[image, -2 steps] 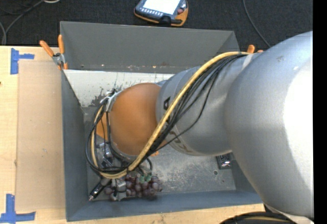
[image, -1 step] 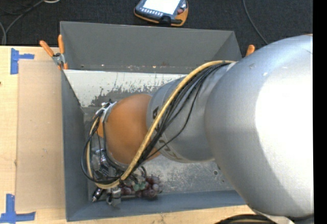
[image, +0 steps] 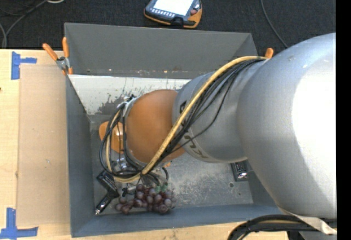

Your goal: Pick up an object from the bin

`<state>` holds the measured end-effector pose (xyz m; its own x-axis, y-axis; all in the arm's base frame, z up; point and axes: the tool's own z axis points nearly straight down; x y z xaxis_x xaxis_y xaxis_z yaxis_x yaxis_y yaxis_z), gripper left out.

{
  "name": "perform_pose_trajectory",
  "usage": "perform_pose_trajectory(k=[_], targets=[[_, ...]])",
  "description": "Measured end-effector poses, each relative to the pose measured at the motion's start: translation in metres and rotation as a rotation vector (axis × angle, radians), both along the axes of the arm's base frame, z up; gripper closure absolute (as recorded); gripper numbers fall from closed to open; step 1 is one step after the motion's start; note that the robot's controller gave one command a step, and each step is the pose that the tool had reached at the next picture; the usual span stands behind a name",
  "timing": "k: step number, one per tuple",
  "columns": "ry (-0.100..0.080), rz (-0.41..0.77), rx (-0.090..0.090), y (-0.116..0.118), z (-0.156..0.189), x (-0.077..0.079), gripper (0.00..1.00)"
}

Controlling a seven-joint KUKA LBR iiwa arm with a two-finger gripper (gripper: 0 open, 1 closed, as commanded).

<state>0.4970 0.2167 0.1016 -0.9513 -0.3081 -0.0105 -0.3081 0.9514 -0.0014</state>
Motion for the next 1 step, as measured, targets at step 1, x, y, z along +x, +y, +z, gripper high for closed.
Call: perform_pose_trajectory(k=[1], targets=[[0.000,-0.001,0.000,0.0002,0.0000,0.0000,0.00]])
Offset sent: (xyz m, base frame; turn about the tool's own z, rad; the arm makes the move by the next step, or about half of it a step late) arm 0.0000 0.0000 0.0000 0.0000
